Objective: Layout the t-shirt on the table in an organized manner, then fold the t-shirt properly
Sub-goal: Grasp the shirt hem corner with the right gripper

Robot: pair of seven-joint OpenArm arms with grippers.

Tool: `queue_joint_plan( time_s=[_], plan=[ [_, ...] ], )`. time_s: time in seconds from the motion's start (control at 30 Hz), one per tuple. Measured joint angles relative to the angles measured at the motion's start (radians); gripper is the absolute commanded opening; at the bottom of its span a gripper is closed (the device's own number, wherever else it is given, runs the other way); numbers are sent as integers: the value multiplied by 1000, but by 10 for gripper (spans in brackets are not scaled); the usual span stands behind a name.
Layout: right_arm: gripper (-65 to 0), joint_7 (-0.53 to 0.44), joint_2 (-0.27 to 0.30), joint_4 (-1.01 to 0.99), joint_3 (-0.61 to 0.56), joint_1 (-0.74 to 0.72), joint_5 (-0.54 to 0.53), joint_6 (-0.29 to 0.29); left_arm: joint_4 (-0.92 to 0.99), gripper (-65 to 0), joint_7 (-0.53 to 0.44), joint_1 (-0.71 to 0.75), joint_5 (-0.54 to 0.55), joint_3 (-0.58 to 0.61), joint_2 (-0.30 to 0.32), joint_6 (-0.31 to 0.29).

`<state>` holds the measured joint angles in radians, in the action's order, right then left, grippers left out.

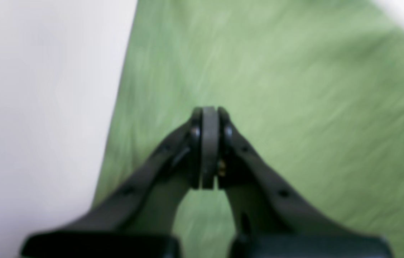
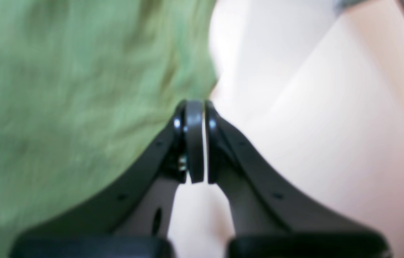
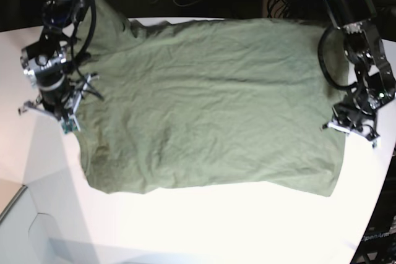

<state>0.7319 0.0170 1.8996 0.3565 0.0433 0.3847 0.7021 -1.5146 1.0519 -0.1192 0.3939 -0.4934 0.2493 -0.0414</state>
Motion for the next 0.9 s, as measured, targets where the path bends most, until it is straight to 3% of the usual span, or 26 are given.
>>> queue_joint_plan(
  time_s=[0.13, 0.3, 0.4, 0.5, 0.7, 0.87, 0.9],
  plan=[
    [-623, -2, 13, -87, 0, -164, 2, 0, 0, -646, 7, -23, -2, 0, -10, 0],
    [-408, -13, 65, -475, -19, -428, 8, 1, 21, -646, 17, -8, -2, 1, -20, -1],
    [-292, -18, 132, -766, -113, -581, 8, 2, 21, -646, 17, -7, -5, -2, -19, 0],
    [-235, -146, 153, -1046, -209, -740, 7, 1, 13, -646, 15, 3, -2, -3, -27, 9],
    [-232, -463, 161, -1378, -244, -898, 6, 0, 13, -646, 96, 1, -2, -2, -27, 8],
    [-232, -595, 188, -1547, -246, -917, 12, -183, 13, -646, 109, -1, 5, -52, -34, 4],
    [-234, -616, 190, -1555, -246, -910, 12, -245, 13, -646, 108, -1, 3, -70, -34, 4]
  ],
)
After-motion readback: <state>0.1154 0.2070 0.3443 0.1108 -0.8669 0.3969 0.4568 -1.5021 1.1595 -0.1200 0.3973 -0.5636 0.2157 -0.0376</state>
